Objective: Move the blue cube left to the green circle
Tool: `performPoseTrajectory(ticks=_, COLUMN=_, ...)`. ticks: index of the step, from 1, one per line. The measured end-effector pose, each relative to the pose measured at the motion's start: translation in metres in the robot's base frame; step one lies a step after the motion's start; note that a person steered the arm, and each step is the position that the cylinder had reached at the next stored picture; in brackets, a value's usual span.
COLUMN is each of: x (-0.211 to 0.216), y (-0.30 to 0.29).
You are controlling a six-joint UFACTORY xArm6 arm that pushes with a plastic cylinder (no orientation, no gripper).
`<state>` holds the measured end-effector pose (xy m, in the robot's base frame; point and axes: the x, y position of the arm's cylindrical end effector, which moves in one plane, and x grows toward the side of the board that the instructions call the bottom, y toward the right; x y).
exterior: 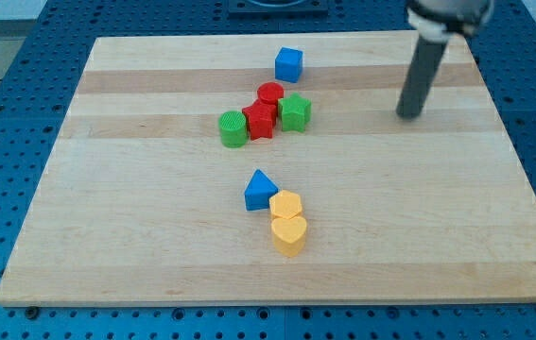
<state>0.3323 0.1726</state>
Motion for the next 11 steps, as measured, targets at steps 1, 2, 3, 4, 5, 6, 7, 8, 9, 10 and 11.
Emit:
performPoseTrajectory(ticks=1, x=-0.081, y=-0.063)
performPoseTrajectory(ticks=2, x=-0.093, y=-0.19)
performPoseTrajectory(ticks=3, x=-0.085, y=-0.306)
performPoseTrajectory(ticks=4, x=-0.108, y=-0.282)
performPoseTrajectory(ticks=5, x=-0.112, y=-0.216)
performPoseTrajectory(ticks=6, x=-0.087, y=-0.095)
performPoseTrajectory(ticks=7, x=-0.055, y=-0.139)
performPoseTrajectory(ticks=8, x=-0.062, y=-0.253)
performPoseTrajectory(ticks=9, x=-0.04, y=-0.268)
performPoseTrajectory(ticks=10, x=0.008, y=-0.271)
performPoseTrajectory(ticks=11, x=0.047, y=-0.339)
